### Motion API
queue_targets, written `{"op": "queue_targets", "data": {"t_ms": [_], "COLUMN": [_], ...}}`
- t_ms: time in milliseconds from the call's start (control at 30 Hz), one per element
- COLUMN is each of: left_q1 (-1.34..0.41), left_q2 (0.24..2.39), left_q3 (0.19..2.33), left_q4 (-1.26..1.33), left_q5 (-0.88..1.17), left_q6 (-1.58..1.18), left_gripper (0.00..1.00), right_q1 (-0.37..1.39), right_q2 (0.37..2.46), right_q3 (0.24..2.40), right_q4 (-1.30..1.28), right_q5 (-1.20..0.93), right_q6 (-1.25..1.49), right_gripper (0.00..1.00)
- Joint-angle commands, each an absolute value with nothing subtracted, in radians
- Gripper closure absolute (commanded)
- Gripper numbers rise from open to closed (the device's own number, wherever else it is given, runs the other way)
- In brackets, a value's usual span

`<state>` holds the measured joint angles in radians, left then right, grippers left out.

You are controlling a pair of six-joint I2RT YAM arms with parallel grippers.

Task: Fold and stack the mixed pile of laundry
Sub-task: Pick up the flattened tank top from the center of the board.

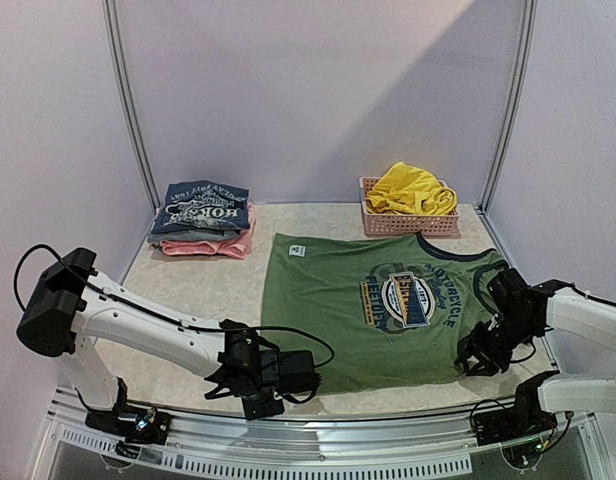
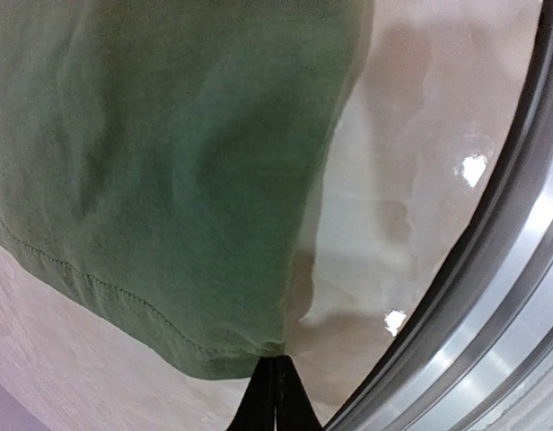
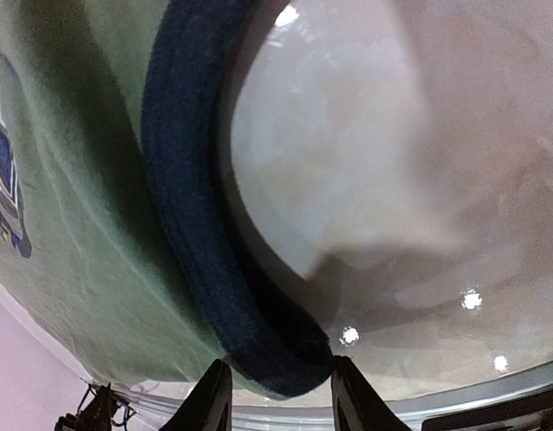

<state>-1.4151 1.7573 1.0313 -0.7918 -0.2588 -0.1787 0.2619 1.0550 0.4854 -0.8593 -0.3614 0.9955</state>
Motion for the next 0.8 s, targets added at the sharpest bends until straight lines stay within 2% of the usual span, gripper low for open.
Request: {"op": "queue_targets", "data": {"t_ms": [0,133,333,500,567,767], "left_q1": [-1.407,-1.407,-1.404,-1.398,-1.394,-1.379], "left_q2": [1.744,1.737,1.734,1.728,1.724,1.706], "left_q3": [1.037,1.032,1.025,1.019,1.016,1.015], "left_q4": [-0.806,-0.808,-0.803,-0.798,-0.791,-0.787], "left_q5": [-0.255,-0.256,-0.248,-0.237,-0.231,-0.211], "left_q6": [-0.195,-0.196,-0.202,-0.206,-0.209,-0.21], "left_gripper": [1.0,1.0,1.0,1.0,1.0,1.0], "right_q1": [0.269,0.268,0.269,0.269,0.268,0.268], "right_q2": [1.086,1.115,1.135,1.143,1.143,1.135], "right_q3": [0.468,0.465,0.436,0.419,0.412,0.436], "right_q4": [-0.788,-0.78,-0.756,-0.744,-0.742,-0.789], "right_q5": [-0.317,-0.303,-0.306,-0.315,-0.317,-0.294], "right_q6": [1.035,1.035,1.036,1.037,1.034,1.017], "right_gripper": [0.64,0.7,0.71,0.64,0.64,0.82]}}
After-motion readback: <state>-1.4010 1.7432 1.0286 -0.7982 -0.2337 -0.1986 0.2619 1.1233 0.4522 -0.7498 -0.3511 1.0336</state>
